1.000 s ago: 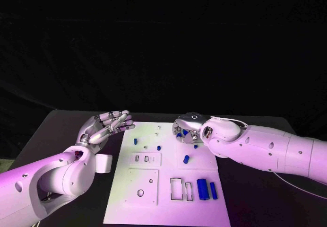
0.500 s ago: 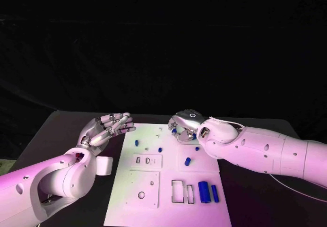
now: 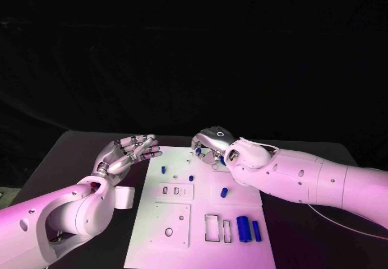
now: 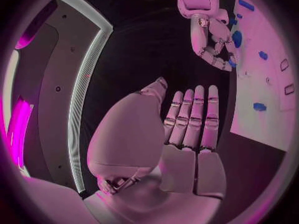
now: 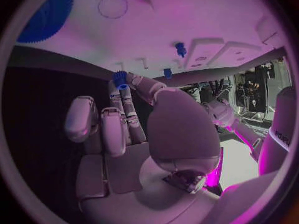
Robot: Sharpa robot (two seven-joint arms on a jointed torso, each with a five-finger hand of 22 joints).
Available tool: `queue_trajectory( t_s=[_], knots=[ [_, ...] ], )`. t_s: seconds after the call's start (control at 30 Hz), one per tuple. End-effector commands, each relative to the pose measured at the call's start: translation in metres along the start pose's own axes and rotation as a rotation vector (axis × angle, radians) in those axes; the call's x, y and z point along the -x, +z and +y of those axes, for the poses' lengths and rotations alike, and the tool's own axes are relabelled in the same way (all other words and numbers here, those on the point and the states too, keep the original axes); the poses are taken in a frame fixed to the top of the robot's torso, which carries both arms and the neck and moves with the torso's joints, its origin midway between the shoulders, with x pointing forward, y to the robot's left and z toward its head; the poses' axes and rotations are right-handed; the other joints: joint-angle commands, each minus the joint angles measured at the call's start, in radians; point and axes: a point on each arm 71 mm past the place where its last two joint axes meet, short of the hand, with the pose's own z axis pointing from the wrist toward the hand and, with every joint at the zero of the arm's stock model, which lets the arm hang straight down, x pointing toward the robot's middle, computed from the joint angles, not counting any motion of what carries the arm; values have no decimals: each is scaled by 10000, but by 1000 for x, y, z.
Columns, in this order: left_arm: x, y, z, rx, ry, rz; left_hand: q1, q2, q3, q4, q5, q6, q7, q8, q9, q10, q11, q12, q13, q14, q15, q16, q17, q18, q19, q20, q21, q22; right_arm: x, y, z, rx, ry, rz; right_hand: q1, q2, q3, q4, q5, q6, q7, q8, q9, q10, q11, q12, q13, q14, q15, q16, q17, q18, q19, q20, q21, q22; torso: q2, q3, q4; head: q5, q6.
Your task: Assemble the parts on the task board
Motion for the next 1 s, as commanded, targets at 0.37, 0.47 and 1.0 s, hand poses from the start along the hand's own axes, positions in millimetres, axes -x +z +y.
queue_trajectory(
  t_s=[0.37, 0.47, 1.0],
  knots=[
    [-5, 1, -4, -88, -148, 243, -25, -50, 63, -21, -41, 13, 288, -48, -12, 1, 67, -67, -11, -41, 10, -60, 11, 143, 79, -3, 57, -9, -2, 11, 11, 217, -45, -519, 209, 90, 51, -6, 39, 11, 21, 40, 22, 389, -348, 63, 296, 537, -66, 69, 26, -183, 38, -32, 58, 26, 75, -58, 124, -16, 9],
    [-5, 2, -5, -113, -147, 259, -15, -55, 76, -33, -41, 6, 293, -57, -16, -5, 72, -88, -12, -56, 15, -77, 10, 141, 86, -4, 55, -15, -4, 12, 11, 219, -21, -479, 209, 90, 51, -6, 39, 11, 21, 40, 22, 389, -348, 63, 296, 537, -66, 69, 26, -183, 38, -32, 58, 26, 92, -68, 123, 3, 6],
    [-6, 2, -7, -138, -138, 281, -15, -55, 76, -33, -41, 6, 293, -57, -16, -5, 72, -88, -12, -56, 15, -77, 10, 141, 86, -4, 55, -15, -9, 10, 7, 74, -49, -225, 160, 84, 52, 9, -22, 1, 20, 42, 55, 378, -346, 63, 315, 531, -59, 72, 8, -178, 7, -25, 54, 19, 128, -82, 130, -8, -3]
  ],
)
